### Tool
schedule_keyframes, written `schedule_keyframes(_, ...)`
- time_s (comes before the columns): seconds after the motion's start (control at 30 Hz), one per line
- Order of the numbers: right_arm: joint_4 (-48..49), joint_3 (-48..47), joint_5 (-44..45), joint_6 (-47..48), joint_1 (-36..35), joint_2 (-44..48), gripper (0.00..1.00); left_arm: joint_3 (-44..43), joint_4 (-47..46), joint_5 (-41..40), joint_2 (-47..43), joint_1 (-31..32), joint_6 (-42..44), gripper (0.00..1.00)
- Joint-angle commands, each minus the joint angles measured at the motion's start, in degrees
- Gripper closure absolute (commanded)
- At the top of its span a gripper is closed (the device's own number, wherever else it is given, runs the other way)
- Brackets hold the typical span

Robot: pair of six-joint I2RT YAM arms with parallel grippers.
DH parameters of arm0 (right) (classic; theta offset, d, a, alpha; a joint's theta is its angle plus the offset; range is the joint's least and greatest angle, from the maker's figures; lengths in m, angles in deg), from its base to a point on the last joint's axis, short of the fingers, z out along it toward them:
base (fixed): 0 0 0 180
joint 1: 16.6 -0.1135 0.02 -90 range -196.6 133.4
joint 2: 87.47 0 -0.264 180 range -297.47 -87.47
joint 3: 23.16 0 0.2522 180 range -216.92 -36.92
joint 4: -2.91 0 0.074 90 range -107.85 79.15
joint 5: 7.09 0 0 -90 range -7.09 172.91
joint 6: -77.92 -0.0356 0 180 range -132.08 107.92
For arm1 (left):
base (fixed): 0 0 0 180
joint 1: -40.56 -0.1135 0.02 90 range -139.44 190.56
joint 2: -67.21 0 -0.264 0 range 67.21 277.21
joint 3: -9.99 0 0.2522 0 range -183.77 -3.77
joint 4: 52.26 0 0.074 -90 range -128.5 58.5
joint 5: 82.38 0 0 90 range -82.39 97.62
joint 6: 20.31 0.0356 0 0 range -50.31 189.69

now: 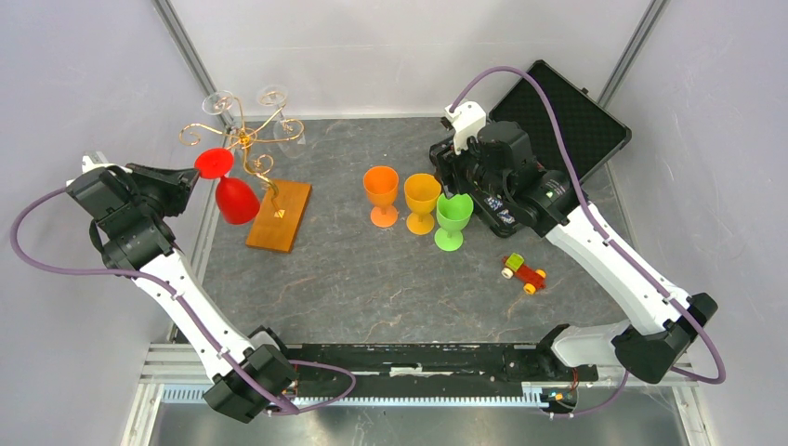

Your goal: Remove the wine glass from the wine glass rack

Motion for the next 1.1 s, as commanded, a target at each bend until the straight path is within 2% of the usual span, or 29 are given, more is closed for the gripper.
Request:
schedule_keyframes(0.0, 2.2, 0.1, 0.8, 0.4, 0.3, 0.6, 0.33, -2.3, -1.3, -0.2, -0.9, -0.3, 0.6, 0.84)
schedule_keyframes(0.7, 2.2, 0.0, 0.6, -0.1, 0.3, 0.2, 0.33, 1.0, -6.3, 3.4, -1.2, -0.2, -3.3, 0.88)
schedule_keyframes(0.8, 2.2, 0.0, 0.4, 0.0, 0.3, 0.1, 0.33, 1.7, -6.2, 2.9, -1.3, -0.2, -3.0, 0.75)
schedule_keyframes(0.87, 2.2, 0.1, 0.4, 0.0, 0.3, 0.1, 0.33, 2.1, -6.4, 2.9, -1.2, -0.3, -3.1, 0.71)
schedule_keyframes(0.97, 2.2, 0.1, 0.4, -0.1, 0.3, -0.1, 0.33, 3.4, -7.6, 3.8, -1.1, -0.3, -4.0, 0.71)
schedule_keyframes(1.07, 2.2, 0.1, 0.2, 0.0, 0.2, -0.5, 0.33, 5.2, -10.2, 5.5, -1.3, -0.3, -6.2, 0.76)
